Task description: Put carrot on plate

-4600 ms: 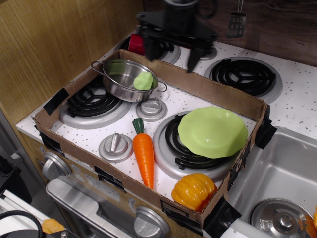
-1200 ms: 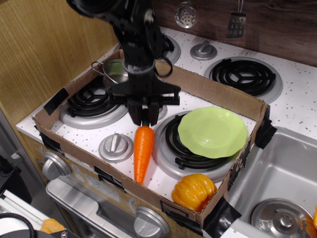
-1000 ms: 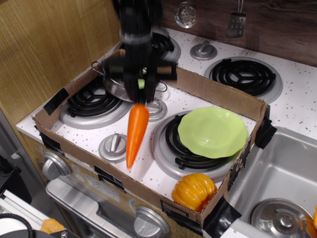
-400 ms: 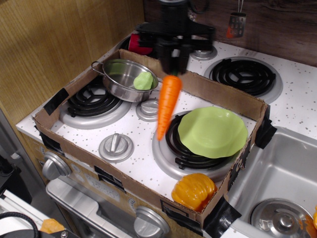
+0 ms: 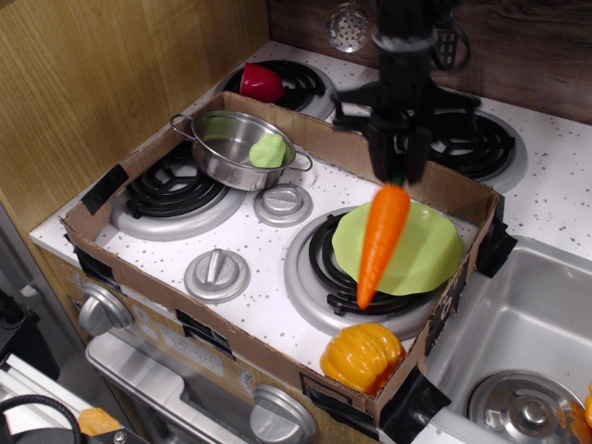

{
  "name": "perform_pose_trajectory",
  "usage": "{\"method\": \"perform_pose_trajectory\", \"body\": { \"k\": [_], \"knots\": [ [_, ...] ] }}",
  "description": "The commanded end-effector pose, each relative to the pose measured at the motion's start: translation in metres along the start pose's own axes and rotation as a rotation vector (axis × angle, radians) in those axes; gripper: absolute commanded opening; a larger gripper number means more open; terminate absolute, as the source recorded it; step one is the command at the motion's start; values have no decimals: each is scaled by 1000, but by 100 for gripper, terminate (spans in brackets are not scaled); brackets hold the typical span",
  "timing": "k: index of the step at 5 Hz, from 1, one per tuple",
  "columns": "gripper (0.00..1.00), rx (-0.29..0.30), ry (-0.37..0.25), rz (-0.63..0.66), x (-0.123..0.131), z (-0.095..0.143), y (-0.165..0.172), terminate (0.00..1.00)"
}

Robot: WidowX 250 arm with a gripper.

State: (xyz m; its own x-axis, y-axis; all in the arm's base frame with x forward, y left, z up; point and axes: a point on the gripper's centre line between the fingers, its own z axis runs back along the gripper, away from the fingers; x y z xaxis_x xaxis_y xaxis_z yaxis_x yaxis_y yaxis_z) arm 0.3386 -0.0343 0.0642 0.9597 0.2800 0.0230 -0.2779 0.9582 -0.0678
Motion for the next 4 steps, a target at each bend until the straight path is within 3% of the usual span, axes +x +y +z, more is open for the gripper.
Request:
{"method": "perform_pose_trajectory", "body": {
  "k": [1, 2, 3, 4],
  "knots": [
    [0, -47, -74, -35, 2, 0, -8, 0],
    [100, 37, -183, 50, 5, 3, -13, 0],
    [100, 90, -198, 91, 6, 9, -15, 0],
    [100, 137, -264, 117, 6, 26, -18, 0]
  ]
}}
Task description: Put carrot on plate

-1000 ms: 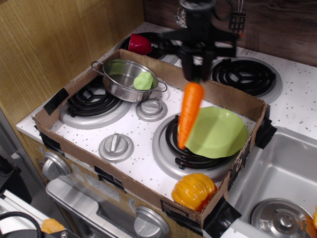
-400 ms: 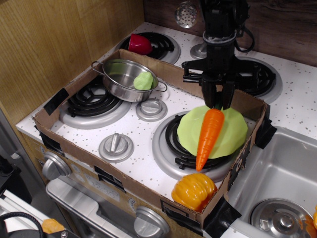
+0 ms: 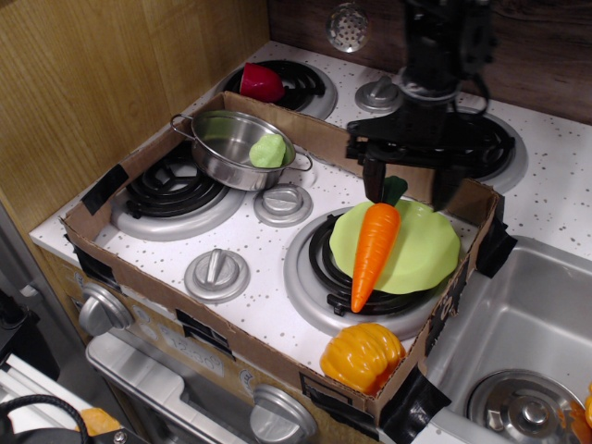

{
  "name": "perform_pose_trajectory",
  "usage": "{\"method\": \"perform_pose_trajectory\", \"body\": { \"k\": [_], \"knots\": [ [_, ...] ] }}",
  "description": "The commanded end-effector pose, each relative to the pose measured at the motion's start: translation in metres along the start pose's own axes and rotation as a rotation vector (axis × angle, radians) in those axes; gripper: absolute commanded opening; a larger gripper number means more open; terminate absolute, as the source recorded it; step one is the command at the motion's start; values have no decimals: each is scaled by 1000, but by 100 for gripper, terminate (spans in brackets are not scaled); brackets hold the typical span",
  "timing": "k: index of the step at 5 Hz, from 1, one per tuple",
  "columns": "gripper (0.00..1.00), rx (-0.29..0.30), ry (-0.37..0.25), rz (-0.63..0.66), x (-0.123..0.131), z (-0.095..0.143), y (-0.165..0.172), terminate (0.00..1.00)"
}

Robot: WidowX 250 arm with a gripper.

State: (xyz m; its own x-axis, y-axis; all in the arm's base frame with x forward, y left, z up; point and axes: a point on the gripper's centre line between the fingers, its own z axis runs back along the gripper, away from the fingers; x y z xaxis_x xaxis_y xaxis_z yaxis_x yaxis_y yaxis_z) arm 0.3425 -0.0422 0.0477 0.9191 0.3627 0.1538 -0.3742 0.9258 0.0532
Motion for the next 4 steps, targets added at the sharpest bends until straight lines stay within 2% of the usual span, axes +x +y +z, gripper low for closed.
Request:
{"method": "perform_pose_trajectory", "body": {
  "k": [1, 2, 3, 4],
  "knots": [
    [100, 100, -168, 69, 13, 88, -4, 0],
    [100, 240, -227, 42, 16, 132, -4, 0],
    [100, 314, -181, 35, 16, 157, -10, 0],
    [100, 326, -161, 33, 13, 160, -8, 0]
  ]
}}
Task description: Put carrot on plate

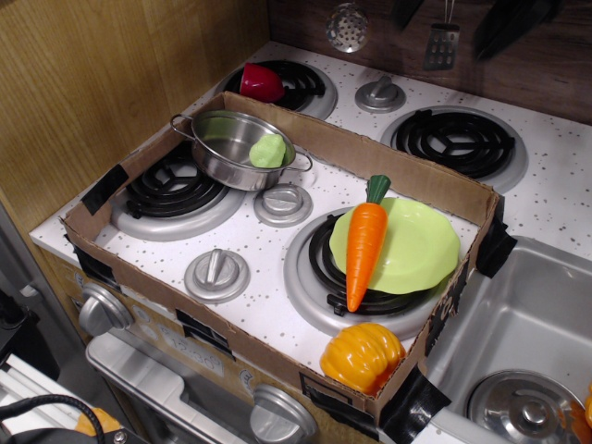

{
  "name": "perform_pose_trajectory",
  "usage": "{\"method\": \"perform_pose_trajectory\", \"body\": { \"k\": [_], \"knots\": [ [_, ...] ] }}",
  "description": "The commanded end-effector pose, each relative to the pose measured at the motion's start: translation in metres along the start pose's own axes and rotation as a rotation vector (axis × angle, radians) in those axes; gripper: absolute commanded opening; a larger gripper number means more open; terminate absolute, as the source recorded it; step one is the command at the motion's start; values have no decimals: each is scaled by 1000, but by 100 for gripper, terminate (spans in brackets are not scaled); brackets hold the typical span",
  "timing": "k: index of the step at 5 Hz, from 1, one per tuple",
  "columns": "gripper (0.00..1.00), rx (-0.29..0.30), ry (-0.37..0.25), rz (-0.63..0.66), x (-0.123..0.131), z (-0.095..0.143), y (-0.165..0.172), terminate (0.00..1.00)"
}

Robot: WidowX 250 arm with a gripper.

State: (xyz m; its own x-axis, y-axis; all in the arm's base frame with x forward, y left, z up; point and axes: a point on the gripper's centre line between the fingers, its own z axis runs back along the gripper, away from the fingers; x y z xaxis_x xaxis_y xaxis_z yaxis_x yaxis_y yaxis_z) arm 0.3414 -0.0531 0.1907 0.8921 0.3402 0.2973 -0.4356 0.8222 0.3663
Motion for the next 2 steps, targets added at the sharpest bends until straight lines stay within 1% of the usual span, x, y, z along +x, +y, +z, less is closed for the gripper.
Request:
{"method": "perform_pose_trajectory", "body": {
  "k": [1, 2],
  "knots": [
    [100, 13, 12, 11, -12, 22, 2, 0],
    [100, -3, -40, -19, -26, 17, 3, 100]
  ]
}}
